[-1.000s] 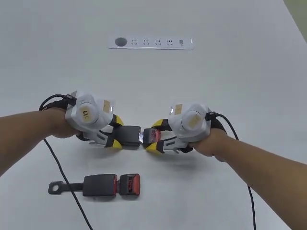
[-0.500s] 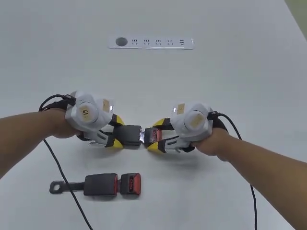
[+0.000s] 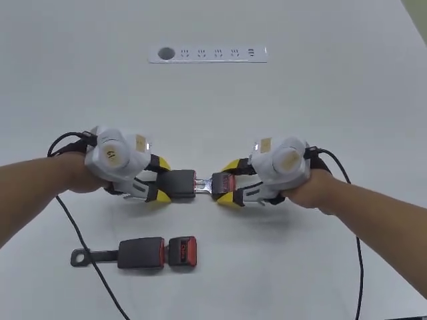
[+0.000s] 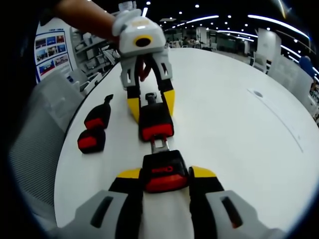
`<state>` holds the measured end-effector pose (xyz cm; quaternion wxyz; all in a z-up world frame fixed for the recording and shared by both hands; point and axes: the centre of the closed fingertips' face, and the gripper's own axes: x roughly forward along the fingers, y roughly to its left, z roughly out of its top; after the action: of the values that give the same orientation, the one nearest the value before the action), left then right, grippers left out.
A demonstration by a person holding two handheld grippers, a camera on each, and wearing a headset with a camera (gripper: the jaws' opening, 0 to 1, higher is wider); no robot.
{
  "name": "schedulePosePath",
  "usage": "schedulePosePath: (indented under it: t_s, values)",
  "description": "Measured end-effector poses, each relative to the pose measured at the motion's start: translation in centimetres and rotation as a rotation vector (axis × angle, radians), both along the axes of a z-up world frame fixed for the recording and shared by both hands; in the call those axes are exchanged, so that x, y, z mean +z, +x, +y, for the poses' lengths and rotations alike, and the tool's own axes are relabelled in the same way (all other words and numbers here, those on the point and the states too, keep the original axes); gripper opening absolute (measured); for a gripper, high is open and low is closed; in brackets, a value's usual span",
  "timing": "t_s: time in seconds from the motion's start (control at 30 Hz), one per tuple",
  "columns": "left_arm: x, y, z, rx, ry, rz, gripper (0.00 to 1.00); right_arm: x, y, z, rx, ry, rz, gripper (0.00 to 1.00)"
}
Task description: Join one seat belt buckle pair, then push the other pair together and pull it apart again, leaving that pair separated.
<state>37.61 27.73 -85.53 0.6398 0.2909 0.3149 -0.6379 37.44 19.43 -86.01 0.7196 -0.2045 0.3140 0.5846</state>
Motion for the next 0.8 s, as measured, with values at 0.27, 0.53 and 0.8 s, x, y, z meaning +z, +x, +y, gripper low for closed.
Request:
schedulePosePath:
  t_s: [0.27, 0.53, 0.8]
  values:
    - [0.1, 0.0, 0.0, 0.016, -0.027, 0.01, 0.33, 0.0, -0.1, -1.6, 0.007, 0.01, 0.004, 0.36]
    - [0.1, 0.0, 0.1, 0.042, -0.046, 0.019, 0.33, 0.0, -0.4, -3.1, 0.007, 0.014, 0.007, 0.36]
    - [0.0, 0.0, 0.1, 0.042, -0.043, 0.02, 0.33, 0.2, -0.8, -4.6, 0.001, 0.017, 0.011, 0.36]
